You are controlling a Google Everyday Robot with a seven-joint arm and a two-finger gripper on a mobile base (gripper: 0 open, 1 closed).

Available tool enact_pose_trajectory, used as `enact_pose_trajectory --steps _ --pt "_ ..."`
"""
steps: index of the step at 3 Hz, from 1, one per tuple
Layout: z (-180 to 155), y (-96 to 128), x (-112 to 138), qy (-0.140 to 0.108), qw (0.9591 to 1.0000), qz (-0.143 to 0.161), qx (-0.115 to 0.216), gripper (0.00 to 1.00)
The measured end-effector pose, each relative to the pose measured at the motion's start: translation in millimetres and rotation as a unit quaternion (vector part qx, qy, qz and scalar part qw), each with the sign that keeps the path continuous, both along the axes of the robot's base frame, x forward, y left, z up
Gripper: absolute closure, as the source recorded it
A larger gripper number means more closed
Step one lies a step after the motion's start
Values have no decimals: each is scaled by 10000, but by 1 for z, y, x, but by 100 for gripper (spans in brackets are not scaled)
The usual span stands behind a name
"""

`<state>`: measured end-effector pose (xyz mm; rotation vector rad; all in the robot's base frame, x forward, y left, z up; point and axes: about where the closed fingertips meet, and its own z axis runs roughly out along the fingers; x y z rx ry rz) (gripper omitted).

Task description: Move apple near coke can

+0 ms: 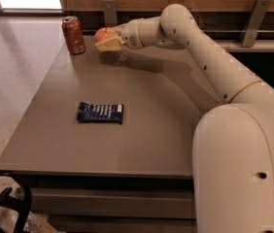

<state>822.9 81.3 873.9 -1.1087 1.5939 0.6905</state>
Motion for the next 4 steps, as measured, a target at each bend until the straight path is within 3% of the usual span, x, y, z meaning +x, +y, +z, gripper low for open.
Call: enact_pose_trajectory --steps 2,3,4 --pt "-27 15 8 17 9999 118 -123 100" --pt "-30 19 8 26 9998 148 -128 85" --pt "-32 22 7 38 9998 171 -127 63"
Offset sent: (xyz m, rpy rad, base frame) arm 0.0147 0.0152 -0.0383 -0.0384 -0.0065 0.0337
